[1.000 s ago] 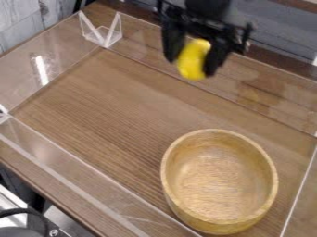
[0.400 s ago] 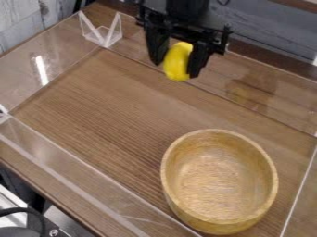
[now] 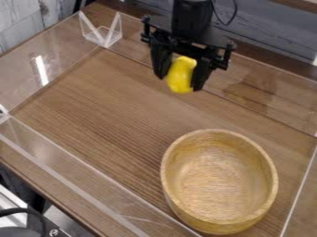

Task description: Remove the lemon from inside the brown bowl and put it on the table

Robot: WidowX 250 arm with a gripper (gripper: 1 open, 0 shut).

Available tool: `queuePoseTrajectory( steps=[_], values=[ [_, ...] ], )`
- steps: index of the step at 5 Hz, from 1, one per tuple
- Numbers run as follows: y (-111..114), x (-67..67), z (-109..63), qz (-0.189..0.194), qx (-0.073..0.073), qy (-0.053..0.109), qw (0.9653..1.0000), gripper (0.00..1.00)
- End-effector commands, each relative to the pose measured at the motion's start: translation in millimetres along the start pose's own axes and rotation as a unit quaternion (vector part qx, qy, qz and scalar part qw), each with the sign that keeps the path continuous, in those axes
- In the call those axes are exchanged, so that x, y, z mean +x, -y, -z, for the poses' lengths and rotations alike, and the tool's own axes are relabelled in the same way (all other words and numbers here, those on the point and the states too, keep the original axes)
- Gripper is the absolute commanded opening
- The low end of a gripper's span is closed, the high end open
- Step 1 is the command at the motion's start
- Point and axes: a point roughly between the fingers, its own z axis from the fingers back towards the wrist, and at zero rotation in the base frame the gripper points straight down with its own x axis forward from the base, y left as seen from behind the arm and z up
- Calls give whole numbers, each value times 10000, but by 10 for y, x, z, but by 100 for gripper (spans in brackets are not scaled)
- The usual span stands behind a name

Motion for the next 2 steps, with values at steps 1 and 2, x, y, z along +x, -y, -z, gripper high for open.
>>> queuePoseTrajectory(
  steps=[1, 2],
  values=[
    [44, 7, -58, 33, -4, 173, 9998, 0],
    [66, 1, -20, 21, -14, 161, 9999, 0]
  ],
)
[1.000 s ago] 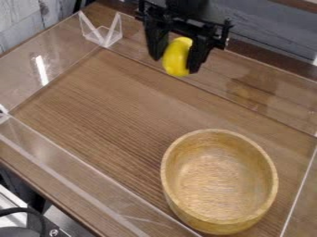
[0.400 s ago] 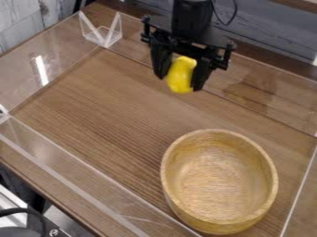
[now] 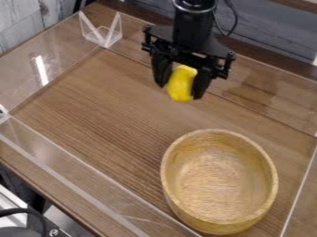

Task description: Remove the lemon from inside the brown bowl and put it on the table

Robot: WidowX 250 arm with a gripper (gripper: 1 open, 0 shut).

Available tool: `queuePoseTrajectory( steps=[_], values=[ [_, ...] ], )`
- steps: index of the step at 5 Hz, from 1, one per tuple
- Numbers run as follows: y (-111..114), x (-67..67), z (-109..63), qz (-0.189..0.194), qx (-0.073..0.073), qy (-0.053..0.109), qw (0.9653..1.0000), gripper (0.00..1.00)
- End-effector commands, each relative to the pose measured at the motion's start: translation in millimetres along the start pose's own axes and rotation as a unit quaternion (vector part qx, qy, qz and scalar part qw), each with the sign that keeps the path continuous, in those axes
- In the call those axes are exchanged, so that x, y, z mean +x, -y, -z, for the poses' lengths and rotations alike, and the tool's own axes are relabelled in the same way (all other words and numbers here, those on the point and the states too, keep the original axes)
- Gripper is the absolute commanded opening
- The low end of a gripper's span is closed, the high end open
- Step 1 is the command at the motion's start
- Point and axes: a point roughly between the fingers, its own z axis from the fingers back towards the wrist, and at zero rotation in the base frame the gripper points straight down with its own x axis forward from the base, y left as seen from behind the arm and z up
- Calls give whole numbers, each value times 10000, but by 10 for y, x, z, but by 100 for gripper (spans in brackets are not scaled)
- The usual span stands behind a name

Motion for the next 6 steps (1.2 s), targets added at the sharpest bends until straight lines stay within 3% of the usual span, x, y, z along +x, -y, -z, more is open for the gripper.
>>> queuePoseTrajectory(
  steps=[1, 2, 6],
  values=[
    [30, 40, -51, 13, -44, 177, 9998, 0],
    [68, 29, -20, 24, -73, 182, 9998, 0],
    [-317, -56, 120, 30, 88, 34, 10000, 0]
  ],
)
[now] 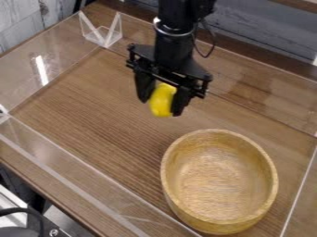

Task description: Remove the lemon from inside the brown bowl and put it on the table

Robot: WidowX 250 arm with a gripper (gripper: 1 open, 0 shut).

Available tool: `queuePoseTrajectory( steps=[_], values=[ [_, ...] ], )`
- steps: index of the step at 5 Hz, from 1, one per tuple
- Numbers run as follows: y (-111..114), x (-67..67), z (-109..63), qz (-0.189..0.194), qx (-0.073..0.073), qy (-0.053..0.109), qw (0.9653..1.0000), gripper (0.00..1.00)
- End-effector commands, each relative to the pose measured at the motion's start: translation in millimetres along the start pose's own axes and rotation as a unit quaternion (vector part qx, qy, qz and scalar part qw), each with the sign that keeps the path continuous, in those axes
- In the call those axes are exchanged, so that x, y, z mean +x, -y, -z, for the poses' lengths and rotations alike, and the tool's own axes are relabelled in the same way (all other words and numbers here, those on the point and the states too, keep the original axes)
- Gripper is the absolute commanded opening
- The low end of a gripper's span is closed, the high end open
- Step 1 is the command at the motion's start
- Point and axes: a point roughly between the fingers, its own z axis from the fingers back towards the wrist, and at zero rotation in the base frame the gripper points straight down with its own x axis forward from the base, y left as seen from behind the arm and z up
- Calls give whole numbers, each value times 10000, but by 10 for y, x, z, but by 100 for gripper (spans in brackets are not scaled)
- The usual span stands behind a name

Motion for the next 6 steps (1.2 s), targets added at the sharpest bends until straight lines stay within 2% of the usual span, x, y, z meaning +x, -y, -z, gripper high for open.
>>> queuePoseTrajectory(
  steps=[1, 4, 6],
  values=[
    [-107, 30, -90, 1, 22, 236, 9997, 0],
    [-269, 3, 34, -4, 109, 139, 9998, 0],
    [-334, 8, 116, -25, 105, 86, 9999, 0]
  ],
)
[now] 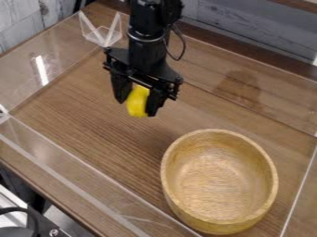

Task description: Remove the lemon from inside the brown bowl and put it on the table

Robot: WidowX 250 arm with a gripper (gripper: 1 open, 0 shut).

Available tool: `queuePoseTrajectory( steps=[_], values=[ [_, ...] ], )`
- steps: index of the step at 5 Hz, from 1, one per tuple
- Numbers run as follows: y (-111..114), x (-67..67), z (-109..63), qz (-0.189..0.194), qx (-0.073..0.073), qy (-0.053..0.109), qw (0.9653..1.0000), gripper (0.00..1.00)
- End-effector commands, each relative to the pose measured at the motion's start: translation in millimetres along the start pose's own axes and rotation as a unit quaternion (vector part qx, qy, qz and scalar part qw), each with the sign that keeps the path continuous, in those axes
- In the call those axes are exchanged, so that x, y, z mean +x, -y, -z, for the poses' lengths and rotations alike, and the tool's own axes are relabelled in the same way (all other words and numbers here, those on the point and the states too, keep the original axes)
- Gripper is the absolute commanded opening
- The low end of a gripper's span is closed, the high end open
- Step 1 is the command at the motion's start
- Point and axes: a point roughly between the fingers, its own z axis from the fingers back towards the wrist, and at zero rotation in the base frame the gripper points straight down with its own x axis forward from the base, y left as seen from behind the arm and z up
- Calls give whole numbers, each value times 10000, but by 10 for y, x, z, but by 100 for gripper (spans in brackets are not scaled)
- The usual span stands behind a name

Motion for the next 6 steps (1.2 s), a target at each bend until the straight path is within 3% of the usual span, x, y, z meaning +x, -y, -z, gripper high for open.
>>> queuePoseTrajectory(
  steps=[1, 3, 4, 6],
  values=[
    [-54, 56, -41, -46, -8, 158, 9999, 0],
    [-82, 75, 20, -66, -55, 106, 9999, 0],
    [-90, 82, 43, -81, -81, 79, 9999, 100],
    [-103, 142, -41, -150, -236, 48, 9996, 100]
  ],
)
